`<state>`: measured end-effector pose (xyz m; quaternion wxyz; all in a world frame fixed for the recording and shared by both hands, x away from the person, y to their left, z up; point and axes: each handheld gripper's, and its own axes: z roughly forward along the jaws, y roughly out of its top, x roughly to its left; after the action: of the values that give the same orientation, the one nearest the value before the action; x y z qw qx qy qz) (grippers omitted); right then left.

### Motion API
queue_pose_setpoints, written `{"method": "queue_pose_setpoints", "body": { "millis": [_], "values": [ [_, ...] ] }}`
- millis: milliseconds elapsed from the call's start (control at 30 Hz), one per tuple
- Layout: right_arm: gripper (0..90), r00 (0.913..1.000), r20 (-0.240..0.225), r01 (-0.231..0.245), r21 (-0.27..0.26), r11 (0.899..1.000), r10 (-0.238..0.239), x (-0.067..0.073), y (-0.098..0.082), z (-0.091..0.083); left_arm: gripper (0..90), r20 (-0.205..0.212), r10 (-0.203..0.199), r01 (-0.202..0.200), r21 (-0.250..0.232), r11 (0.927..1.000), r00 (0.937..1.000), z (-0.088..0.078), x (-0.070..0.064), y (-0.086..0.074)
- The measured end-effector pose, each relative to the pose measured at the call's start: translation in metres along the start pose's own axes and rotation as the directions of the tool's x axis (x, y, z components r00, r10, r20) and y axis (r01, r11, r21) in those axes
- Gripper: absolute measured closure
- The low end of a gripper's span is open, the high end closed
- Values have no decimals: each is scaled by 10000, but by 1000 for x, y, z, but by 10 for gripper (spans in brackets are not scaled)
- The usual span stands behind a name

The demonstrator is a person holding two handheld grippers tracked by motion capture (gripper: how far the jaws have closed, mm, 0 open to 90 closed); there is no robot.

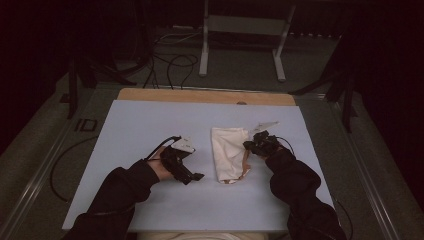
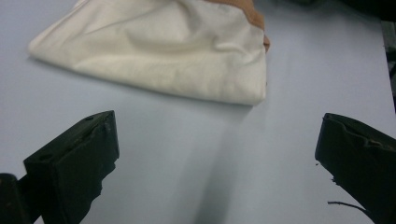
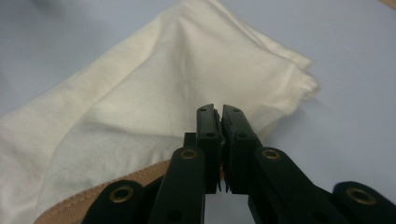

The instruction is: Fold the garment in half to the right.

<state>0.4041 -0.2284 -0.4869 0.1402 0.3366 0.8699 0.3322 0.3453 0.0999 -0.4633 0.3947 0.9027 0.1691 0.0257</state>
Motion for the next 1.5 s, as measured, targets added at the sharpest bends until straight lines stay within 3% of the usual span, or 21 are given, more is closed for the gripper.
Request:
{"method": "queue_pose_setpoints", "body": {
  "millis": [300,433,500,533,600,767,933,1067,1333,1433,1467,1500],
  "values": [
    [788,9990,-200,-379,424,9984,388,-3,-21,11,3,-452,-580,566,-310,9979,9973,-26,-1,-31],
    [776,9968,-334,-718,267,9971,726,-5,-27,12,3,-610,-650,627,-393,9973,9960,-32,-4,-44],
    [689,9939,-613,-907,206,9957,918,-6,-27,12,3,-734,-807,772,-489,9958,9940,-38,-4,-55],
    [689,9939,-613,-907,206,9957,918,-6,-27,12,3,-734,-807,772,-489,9958,9940,-38,-4,-55],
    [639,9955,-632,-698,104,9975,703,-5,-24,9,4,-822,-925,873,-650,9941,9923,-41,-4,-61],
    [585,9945,-471,-958,-510,9941,934,-18,-4,-4,4,-995,-969,865,-1043,9908,9903,-49,-8,-79],
    [584,9916,-277,-1279,-751,9889,1261,-35,10,-4,4,-1077,-954,864,-850,9926,9896,-53,-9,-91],
    [569,9874,-190,-1578,-801,9842,1568,-44,14,3,4,-1027,-1239,1144,-941,9890,9870,-57,-6,-99],
    [535,9782,-71,-2077,-359,9775,2076,-58,14,23,4,-1370,-1758,1628,-1007,9815,9748,-67,-3,-121],
    [532,9738,-125,-2270,-83,9739,2269,-61,10,30,4,-1543,-2118,1968,-1069,9746,9650,-74,0,-132],
    [535,9728,-159,-2312,-50,9729,2310,-61,9,31,4,-1543,-2118,1968,-1069,9746,9650,-74,0,-132],
    [538,9730,-139,-2304,-22,9731,2303,-61,8,32,4,-1593,-2360,2211,-1060,9695,9586,-76,2,-137]
  ]
}}
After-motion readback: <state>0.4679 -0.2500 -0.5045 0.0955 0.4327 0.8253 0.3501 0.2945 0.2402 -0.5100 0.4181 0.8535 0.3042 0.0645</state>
